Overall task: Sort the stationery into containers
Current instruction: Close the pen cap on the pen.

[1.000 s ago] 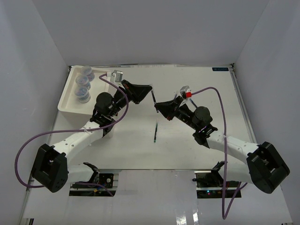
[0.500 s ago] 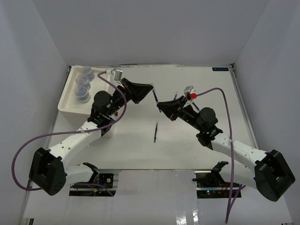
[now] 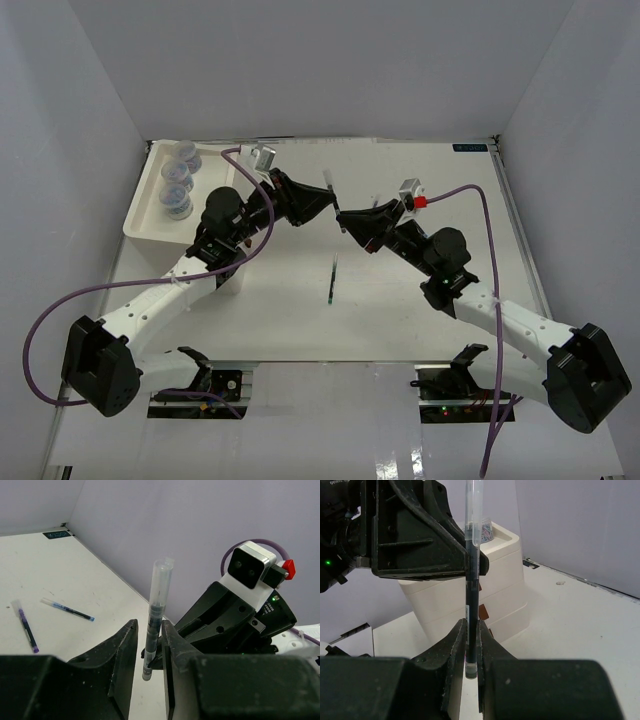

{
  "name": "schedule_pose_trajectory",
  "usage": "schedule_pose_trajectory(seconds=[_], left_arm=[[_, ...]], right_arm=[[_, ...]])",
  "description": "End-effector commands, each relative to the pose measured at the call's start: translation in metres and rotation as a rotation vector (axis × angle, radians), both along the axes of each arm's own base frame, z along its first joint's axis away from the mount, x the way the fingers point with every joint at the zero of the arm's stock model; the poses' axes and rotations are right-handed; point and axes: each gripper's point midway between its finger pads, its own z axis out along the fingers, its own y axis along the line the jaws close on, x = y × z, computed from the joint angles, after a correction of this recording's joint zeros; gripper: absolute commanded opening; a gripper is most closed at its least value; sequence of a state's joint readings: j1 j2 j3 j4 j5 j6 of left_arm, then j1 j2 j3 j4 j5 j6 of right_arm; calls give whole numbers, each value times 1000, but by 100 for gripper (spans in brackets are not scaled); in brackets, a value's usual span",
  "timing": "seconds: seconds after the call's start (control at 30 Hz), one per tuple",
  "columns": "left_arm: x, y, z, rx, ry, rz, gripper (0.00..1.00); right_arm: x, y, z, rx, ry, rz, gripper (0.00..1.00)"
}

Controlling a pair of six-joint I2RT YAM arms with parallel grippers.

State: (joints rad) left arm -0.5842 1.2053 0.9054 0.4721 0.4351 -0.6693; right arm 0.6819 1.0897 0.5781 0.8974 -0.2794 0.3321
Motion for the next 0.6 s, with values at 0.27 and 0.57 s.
schedule_pose_trajectory(seconds=[0.27, 0.57], left_arm=[[-16, -1, 19, 11, -60, -59, 56], [-22, 3, 26, 102, -101, -65, 69]], right_arm=[[-3, -8, 44, 78, -117, -26, 8], [-3, -5, 33, 54, -107, -15, 8]])
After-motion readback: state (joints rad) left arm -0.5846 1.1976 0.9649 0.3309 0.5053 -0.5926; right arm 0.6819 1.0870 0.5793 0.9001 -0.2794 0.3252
